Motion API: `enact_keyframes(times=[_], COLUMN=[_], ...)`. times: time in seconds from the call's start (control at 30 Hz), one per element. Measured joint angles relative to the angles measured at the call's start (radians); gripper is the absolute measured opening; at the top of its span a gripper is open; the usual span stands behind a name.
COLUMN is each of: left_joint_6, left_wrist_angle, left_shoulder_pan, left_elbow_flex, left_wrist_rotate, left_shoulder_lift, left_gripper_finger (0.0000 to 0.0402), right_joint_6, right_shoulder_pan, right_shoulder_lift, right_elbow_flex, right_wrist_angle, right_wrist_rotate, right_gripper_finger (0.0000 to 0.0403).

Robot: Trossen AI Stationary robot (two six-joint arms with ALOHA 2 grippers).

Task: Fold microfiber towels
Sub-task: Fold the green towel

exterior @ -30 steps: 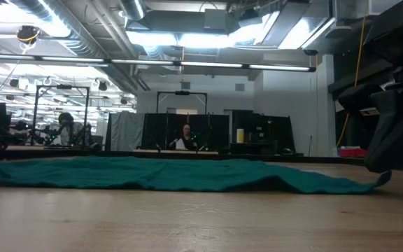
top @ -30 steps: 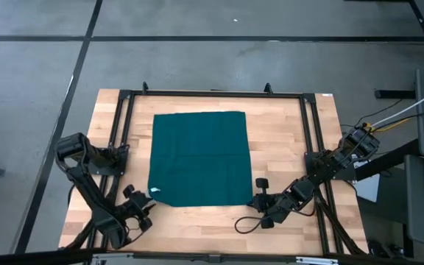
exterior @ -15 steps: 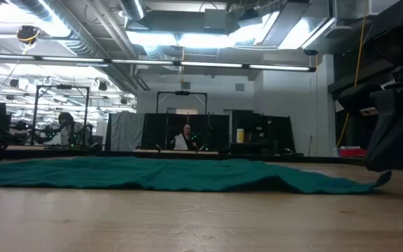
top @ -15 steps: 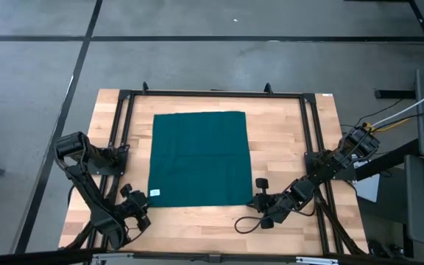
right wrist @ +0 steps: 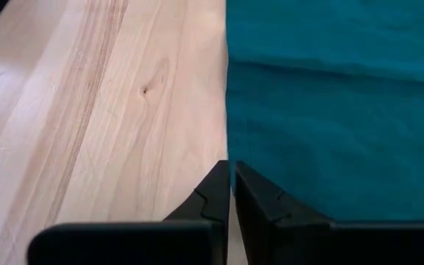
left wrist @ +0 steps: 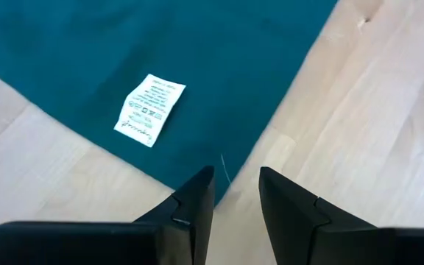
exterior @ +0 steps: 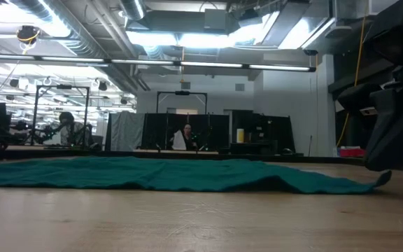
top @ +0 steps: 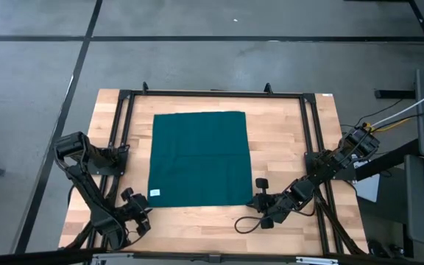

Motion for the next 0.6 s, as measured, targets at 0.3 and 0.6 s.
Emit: enact_keyframes(times=[0.3, 0.6], left_joint_6=[0.018, 0.020], left_wrist_angle=[0.040, 0.101], left_shoulder_pan=[0.026, 0.024], left_elbow_flex=[-0.036, -0.061], left_wrist_rotate=[0.011, 0.057], left_shoulder_lift=[0.000, 0.000], left_gripper_finger=[0.0103, 0.0099], right_joint_6=[0.000, 0.000], right_shoulder_pan=[0.000, 0.000], right_shoulder_lift=[0.000, 0.000], right_elbow_flex=[0.000, 0.000], right_wrist_angle=[0.004, 0.020], right_wrist_rotate=[0.012, -0.002], right_gripper_finger=[0.0017, 0.0010])
